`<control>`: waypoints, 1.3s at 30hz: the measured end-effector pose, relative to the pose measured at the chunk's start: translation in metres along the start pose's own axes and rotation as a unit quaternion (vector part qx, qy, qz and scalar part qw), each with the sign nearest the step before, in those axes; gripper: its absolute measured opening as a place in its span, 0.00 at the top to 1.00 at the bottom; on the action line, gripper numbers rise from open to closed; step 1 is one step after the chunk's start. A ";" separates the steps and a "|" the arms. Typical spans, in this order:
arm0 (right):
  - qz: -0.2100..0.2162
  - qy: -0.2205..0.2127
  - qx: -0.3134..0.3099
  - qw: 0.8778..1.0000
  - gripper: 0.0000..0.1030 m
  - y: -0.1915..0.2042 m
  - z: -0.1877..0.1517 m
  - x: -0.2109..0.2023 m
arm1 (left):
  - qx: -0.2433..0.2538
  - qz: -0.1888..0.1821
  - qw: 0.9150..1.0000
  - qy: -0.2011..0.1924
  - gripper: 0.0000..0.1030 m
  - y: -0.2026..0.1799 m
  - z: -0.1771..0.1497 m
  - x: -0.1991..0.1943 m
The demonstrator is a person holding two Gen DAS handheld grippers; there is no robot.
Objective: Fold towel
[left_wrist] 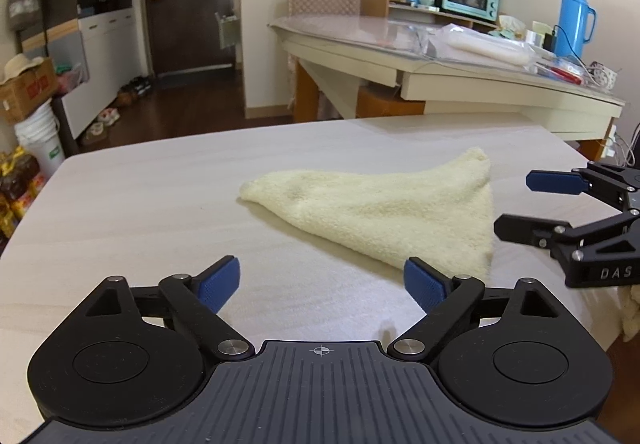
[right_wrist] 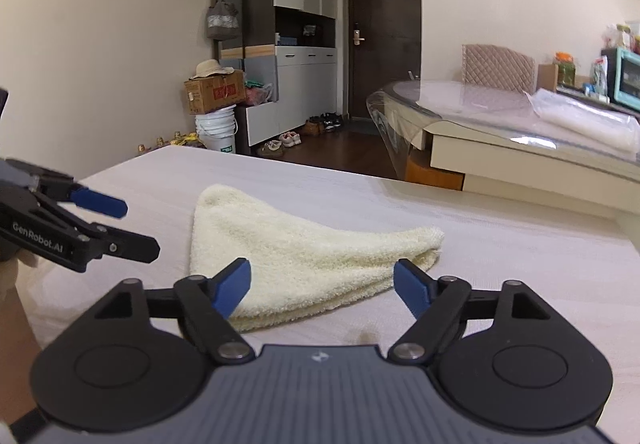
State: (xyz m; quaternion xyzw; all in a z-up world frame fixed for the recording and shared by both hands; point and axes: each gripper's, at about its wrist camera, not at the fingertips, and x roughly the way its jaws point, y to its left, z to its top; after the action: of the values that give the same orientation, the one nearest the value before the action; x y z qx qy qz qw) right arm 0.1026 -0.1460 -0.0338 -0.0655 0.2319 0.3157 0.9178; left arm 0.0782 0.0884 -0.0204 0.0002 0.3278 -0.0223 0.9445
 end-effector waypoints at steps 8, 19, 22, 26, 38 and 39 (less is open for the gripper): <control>0.006 0.012 0.027 1.000 0.17 0.009 -0.007 -0.027 | -0.001 0.008 1.000 0.000 0.10 -0.010 -0.009 -0.015; 0.001 0.018 0.031 0.999 0.15 0.023 -0.015 -0.068 | -0.007 0.008 1.000 -0.005 0.09 -0.020 -0.025 -0.030; 0.001 0.013 0.031 0.999 0.15 0.026 -0.016 -0.075 | -0.005 0.007 1.000 -0.010 0.09 -0.021 -0.027 -0.034; 0.001 0.011 0.031 0.999 0.15 0.028 -0.015 -0.076 | -0.004 0.009 1.000 -0.011 0.09 -0.021 -0.027 -0.037; -0.004 0.011 0.037 0.999 0.15 0.023 -0.014 -0.074 | -0.007 0.010 1.000 -0.011 0.09 -0.020 -0.026 -0.037; -0.005 0.012 0.036 0.999 0.15 0.023 -0.014 -0.073 | -0.007 0.010 1.000 -0.011 0.09 -0.020 -0.026 -0.037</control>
State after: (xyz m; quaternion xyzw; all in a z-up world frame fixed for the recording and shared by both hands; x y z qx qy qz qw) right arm 0.0328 -0.1721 -0.0113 -0.0374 0.2540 0.3015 0.9183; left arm 0.0322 0.0704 -0.0175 -0.0038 0.3171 -0.0110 0.9483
